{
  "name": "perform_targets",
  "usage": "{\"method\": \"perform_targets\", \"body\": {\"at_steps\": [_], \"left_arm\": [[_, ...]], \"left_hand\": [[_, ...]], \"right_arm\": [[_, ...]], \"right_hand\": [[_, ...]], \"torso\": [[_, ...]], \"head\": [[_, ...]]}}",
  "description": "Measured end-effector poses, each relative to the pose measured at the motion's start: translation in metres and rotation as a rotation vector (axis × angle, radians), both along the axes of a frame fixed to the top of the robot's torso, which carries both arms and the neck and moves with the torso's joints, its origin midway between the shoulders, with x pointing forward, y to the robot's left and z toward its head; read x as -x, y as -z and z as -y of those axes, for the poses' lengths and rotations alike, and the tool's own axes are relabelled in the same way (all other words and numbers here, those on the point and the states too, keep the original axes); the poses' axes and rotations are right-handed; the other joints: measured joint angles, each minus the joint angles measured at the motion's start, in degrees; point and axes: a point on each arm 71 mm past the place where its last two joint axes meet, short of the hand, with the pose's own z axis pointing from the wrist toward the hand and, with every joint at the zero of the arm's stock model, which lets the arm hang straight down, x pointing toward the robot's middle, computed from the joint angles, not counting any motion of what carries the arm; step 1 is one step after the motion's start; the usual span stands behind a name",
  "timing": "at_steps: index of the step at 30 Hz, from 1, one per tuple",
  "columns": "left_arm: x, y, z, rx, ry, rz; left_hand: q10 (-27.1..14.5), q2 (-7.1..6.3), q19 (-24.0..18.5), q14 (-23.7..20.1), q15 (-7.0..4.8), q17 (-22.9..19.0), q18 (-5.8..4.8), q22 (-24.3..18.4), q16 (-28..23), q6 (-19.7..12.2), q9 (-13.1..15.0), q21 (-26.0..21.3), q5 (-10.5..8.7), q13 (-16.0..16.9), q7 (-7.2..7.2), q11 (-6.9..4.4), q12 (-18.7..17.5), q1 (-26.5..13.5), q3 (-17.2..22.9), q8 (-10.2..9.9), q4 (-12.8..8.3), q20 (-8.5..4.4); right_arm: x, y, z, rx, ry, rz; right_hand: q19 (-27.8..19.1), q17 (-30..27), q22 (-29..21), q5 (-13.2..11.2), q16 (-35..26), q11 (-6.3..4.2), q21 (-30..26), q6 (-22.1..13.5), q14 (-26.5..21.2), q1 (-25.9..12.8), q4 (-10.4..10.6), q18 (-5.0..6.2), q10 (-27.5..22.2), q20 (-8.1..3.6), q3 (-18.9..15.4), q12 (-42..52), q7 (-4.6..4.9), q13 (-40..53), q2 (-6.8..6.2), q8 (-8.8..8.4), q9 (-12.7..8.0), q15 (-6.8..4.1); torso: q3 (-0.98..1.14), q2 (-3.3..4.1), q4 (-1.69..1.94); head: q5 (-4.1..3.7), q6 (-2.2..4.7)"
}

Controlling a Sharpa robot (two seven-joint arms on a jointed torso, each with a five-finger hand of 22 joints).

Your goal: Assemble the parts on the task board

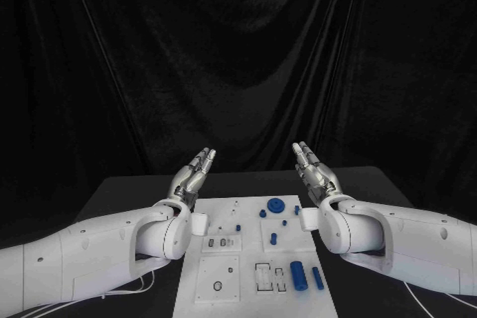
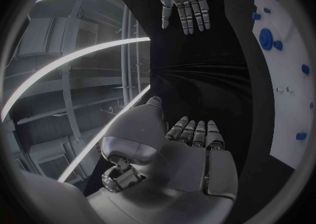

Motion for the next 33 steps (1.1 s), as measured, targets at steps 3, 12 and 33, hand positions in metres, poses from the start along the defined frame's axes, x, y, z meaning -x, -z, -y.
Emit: {"method": "perform_targets", "body": {"at_steps": [3,12,33], "left_arm": [[-0.001,-0.001,0.002,0.042,0.038,0.004],[-0.007,0.002,0.0,0.149,0.113,-0.004],[-0.01,0.001,-0.007,0.186,0.199,0.031]], "left_hand": [[0.0,0.22,0.0,0.0,0.0,0.0,0.0,0.0,0.0,0.7,0.1,0.0,1.03,0.0,0.03,0.0,0.0,2.7,-0.5,0.0,0.7,0.0],[0.1,0.06,0.0,0.0,0.01,0.0,0.91,0.0,0.0,1.7,0.2,0.0,1.04,0.0,0.0,-0.33,0.0,3.9,-0.5,0.2,0.7,0.01],[0.0,0.14,0.0,0.0,0.01,0.0,1.78,0.0,0.0,2.9,0.3,0.0,7.16,0.0,0.4,-0.39,0.0,8.7,-0.5,0.5,0.7,0.01]], "right_arm": [[-0.001,-0.001,-0.001,-0.029,-0.005,-0.007],[-0.005,0.001,0.006,-0.082,-0.018,-0.011],[-0.013,-0.005,0.02,0.02,-0.159,0.134]], "right_hand": [[0.0,0.0,0.0,-0.5,0.0,0.0,0.0,0.1,0.0,2.7,-0.6,0.0,0.0,0.0,-0.6,0.0,-0.11,0.0,-0.09,0.0,0.1,0.0],[0.0,0.0,0.0,-1.1,0.0,0.63,0.0,0.7,0.0,3.1,-0.6,-0.01,0.0,0.0,-0.9,0.0,0.52,0.0,-0.15,0.0,0.1,0.0],[0.0,0.0,0.0,0.9,0.0,7.75,0.0,2.5,0.0,5.2,2.1,-0.02,-0.1,3.41,-1.4,0.0,7.01,0.0,0.89,0.52,0.4,0.01]], "torso": [[0.01,-0.03,-0.01],[0.02,-0.07,-0.05],[0.03,-0.12,-0.12]], "head": [[0.0,0.0],[0.68,-1.29],[1.32,-3.64]]}}
